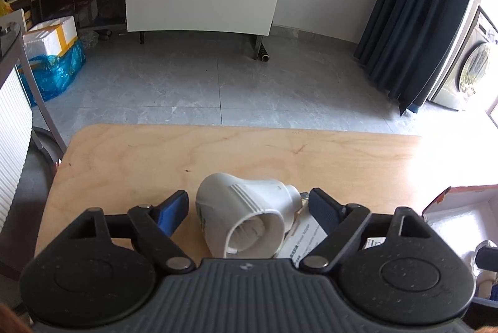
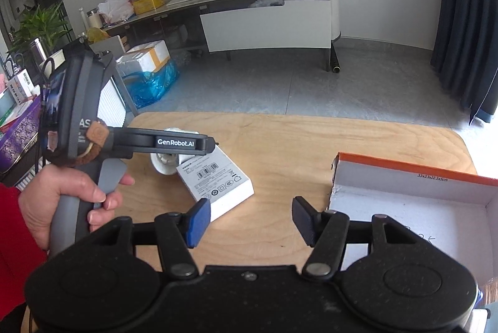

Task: Organize rigid objects
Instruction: 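Grasp the white socket adapter with left tool while right tool grasps the white power adapter box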

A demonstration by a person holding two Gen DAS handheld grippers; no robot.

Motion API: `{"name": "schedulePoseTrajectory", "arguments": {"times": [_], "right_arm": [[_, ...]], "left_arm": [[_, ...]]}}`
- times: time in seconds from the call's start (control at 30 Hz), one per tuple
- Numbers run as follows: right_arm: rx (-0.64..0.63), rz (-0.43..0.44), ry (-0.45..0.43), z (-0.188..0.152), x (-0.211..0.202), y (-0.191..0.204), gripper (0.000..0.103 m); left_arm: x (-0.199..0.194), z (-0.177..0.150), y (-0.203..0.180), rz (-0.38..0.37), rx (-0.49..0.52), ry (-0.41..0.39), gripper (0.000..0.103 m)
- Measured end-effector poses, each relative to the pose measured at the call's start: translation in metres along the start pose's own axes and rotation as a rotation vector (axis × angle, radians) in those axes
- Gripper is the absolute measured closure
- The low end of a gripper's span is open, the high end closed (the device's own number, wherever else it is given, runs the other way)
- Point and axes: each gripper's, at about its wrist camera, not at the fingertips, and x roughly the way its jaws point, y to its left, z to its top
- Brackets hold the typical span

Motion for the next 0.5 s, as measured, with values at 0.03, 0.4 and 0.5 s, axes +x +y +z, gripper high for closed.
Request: {"name": "schedulePoseTrajectory", "arguments": {"times": [0.03,0.4,0.5], "right_arm": [[-0.002,0.000,0.002,0.001,0.002,0.000,0.032],[-0.045,0.028,0.024,0.008,0.020,0.008,0.030],[-0.064,0.040,0.030,0.011,0.028,0.013,0.029]], "left_arm": [[-0.002,0.000,0.003,-0.015,-0.008,-0.006,0.025],[-0.018,-0.018,0.010,0.000,0.115,-0.009,0.027],[-0.014,-0.020,0.009,0.012,0.140,-0.018,0.031]]}}
